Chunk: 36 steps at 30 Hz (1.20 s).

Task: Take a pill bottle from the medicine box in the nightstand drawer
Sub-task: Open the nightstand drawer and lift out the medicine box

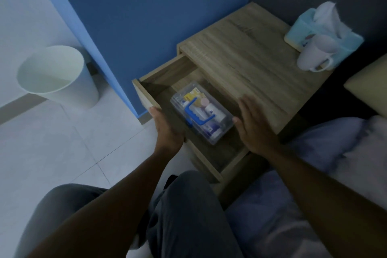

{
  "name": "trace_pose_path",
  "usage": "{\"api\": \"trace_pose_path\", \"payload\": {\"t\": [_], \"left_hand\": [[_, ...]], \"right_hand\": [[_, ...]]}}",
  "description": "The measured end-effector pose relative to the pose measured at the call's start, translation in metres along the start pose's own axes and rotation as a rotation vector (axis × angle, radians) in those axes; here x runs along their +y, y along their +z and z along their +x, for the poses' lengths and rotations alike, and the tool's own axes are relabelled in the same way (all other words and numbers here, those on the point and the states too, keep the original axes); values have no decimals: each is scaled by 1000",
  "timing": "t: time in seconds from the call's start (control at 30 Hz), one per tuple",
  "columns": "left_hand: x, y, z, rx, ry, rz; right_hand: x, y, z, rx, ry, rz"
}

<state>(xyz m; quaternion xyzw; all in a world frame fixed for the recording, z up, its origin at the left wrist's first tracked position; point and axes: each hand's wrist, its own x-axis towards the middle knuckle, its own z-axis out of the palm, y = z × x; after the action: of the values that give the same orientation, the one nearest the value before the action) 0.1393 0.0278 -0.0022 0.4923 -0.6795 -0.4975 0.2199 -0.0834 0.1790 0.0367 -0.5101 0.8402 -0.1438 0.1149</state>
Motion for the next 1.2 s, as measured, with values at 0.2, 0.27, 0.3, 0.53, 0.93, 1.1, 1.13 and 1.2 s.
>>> {"api": "trace_pose_path", "payload": {"t": [0.2,0.27,0.3,0.53,0.93,1.1,1.13,1.2], "left_hand": [[30,-15,31,95,280,355],[39,-16,47,-5,294,354],[44,-15,54,-70,267,321],[53,6,86,-249,-181,176],[76,-25,70,-141,-254,104],[120,-56,71,-56,-101,241],[131,-62,74,-34,-47,264],[153,-71,81,-1,24,255]], "right_hand": [[-64,34,-10,18,384,404],[-73,41,-3,107,643,562],[-74,43,2,136,729,598],[-54,65,16,136,865,692],[-73,28,1,166,945,1126],[-84,-15,6,180,825,1319],[-84,-25,10,182,807,1343],[-83,-43,23,172,780,1384]]}}
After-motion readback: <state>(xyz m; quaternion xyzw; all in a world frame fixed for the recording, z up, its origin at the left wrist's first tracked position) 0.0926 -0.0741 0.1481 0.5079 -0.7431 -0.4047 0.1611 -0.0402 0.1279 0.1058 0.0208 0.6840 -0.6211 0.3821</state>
